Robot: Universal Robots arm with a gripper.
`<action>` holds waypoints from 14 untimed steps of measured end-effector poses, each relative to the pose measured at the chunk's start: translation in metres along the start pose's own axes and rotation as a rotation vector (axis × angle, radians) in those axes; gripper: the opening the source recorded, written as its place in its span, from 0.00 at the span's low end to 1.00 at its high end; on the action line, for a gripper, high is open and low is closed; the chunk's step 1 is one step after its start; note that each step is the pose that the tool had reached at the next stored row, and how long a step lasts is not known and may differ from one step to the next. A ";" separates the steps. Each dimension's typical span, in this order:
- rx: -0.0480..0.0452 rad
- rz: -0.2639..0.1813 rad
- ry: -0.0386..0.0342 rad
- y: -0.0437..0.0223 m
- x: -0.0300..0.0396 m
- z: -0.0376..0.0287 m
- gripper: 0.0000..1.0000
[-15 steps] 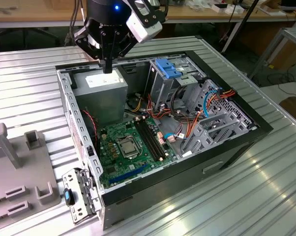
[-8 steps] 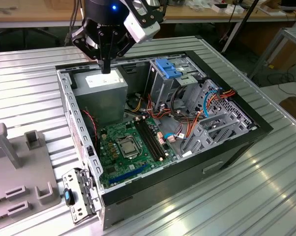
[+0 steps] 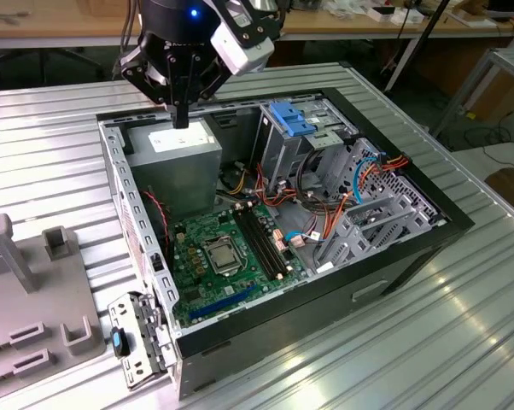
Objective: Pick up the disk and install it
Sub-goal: 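Reach for the disk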
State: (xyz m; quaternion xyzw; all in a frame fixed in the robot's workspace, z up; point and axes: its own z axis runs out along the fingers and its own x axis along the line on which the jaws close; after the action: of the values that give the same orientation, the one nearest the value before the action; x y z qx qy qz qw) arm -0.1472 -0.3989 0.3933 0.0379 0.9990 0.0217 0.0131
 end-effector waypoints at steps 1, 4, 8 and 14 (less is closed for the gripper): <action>0.0000 0.000 0.0000 0.0000 0.0004 0.0000 0.11; 0.0000 0.000 0.0001 -0.0001 0.0017 -0.0001 0.11; 0.0000 0.000 0.0000 -0.0003 0.0041 -0.0001 0.11; 0.0001 0.000 0.0001 -0.0007 0.0092 -0.0003 0.11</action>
State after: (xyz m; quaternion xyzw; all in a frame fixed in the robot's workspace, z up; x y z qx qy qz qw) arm -0.1564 -0.3990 0.3933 0.0379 0.9990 0.0217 0.0131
